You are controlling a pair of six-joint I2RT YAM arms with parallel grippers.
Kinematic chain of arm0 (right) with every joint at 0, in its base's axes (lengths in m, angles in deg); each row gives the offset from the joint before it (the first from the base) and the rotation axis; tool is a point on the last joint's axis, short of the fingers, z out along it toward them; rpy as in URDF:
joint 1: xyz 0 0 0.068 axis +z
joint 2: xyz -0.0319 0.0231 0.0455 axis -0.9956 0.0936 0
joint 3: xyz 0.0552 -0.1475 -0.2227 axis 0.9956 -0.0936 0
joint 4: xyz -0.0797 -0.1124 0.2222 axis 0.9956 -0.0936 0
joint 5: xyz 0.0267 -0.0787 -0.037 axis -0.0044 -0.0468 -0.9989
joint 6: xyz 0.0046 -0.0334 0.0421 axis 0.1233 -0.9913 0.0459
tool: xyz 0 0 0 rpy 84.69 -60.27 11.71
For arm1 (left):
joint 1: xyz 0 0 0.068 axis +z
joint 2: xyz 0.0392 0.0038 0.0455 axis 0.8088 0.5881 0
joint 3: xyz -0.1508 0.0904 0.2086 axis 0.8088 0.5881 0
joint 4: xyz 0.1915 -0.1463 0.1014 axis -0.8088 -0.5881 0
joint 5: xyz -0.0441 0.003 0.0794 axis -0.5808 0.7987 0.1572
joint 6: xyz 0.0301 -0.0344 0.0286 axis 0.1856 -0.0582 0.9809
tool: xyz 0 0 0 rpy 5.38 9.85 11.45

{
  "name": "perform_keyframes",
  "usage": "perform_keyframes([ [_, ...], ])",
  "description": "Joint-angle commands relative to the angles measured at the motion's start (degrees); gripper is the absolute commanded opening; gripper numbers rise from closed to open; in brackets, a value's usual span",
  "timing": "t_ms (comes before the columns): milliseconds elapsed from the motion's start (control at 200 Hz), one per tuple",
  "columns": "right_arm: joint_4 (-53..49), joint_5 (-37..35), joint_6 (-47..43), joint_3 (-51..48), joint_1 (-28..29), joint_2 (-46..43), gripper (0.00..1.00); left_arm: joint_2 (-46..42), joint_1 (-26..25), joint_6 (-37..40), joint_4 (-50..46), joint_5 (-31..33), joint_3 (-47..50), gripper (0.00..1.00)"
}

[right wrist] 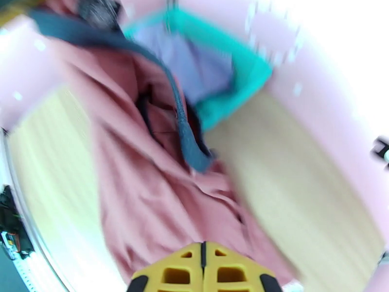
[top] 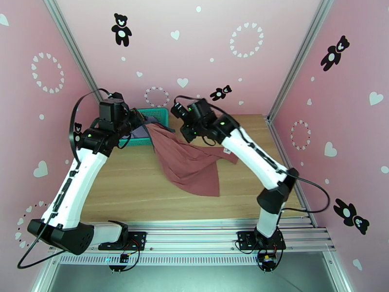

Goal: Fold and stack the mixed laundry pile

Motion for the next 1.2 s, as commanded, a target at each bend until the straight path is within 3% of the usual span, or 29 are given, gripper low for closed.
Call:
perform_keyframes([
  [0, -4.45, 5.68, -3.11, -1.24, -0.32, 7.32, 0.24, 0.21, 0.26, 1.75, -5.27, -0.13, 4.34, 0.0],
  [80, -2.81, 12.08, -3.37, 0.34, -1.14, 12.14, 0.32, -0.79, 0.26, 1.51, -3.96, -0.87, 8.81, 0.0],
  [235, -1.34, 18.87, -0.64, 7.74, -2.64, 22.49, 0.58, -2.75, 0.26, 1.48, -3.23, -1.53, 14.92, 0.0],
  [280, -0.45, 20.66, 0.92, 8.74, -3.24, 24.49, 0.61, -3.47, 0.28, 1.57, -3.5, -0.78, 15.97, 0.0],
  [420, 2.69, 26.7, 7.47, 6.72, -3.56, 27.94, 0.62, -5.4, 0.27, 1.92, -5.16, 1.78, 17.56, 0.0],
  [681, 18.79, 34.63, 21.67, -9.78, -0.01, 25.0, 0.62, -6.02, 0.26, 1.13, -4.93, 2.86, 19.64, 0.0],
  [831, 22.92, 33.56, 26.61, -13.28, 1.57, 24.5, 0.63, -6.11, 0.26, 1.31, -5.02, 2.94, 19.49, 0.0],
  [1191, 23.01, 28.46, 28.12, -12.16, 2.25, 24.96, 0.59, -6.46, 0.26, 1.4, -4.86, 2.77, 19.57, 0.0],
])
